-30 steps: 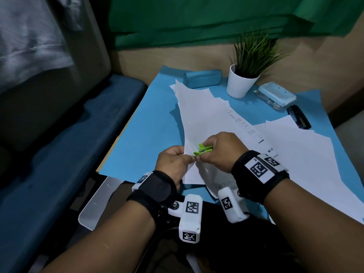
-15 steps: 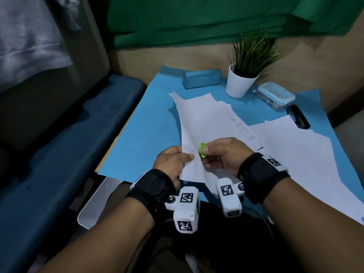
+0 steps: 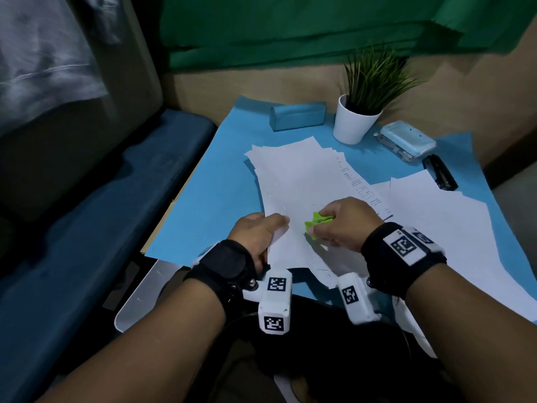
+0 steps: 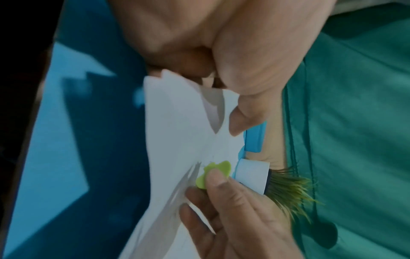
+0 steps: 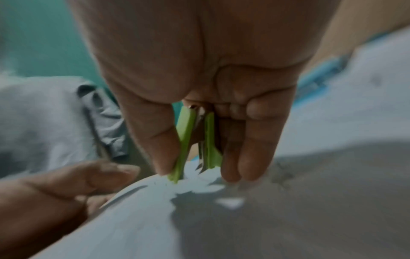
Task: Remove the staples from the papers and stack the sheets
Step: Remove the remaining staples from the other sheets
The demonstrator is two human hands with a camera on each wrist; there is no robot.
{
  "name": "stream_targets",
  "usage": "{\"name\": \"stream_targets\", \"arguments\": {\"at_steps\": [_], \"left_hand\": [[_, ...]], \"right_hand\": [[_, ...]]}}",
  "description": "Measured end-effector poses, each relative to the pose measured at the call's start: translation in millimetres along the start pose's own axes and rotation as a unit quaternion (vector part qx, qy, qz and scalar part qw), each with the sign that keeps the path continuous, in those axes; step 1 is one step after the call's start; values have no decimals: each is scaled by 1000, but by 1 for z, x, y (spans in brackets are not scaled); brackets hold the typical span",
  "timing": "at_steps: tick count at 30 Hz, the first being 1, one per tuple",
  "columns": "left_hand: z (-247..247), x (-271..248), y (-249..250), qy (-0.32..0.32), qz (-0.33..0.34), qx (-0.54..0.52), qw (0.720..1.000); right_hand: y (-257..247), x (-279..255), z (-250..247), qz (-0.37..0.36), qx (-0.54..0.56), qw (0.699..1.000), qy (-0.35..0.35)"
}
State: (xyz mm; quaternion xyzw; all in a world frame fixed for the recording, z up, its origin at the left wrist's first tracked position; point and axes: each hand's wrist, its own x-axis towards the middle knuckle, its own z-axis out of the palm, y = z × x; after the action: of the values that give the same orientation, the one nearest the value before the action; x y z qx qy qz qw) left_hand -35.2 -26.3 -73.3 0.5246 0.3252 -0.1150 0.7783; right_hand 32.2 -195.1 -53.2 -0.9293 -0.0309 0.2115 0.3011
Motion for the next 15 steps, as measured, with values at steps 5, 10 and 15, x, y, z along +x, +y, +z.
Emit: {"name": "stream_targets", "arguments": {"at_steps": [5,10,15], "left_hand": [[2,11,-3,2,32,101,994],[0,10,-9,11,69,95,993],[-2,11,-15,-7,50,41,998]], "right_hand": [[-17,-7,-3,-110,-174,978,34],[-16,-6,9,-150,-181,971,35],[-16,-7,20,-143,-148,978,45]]}}
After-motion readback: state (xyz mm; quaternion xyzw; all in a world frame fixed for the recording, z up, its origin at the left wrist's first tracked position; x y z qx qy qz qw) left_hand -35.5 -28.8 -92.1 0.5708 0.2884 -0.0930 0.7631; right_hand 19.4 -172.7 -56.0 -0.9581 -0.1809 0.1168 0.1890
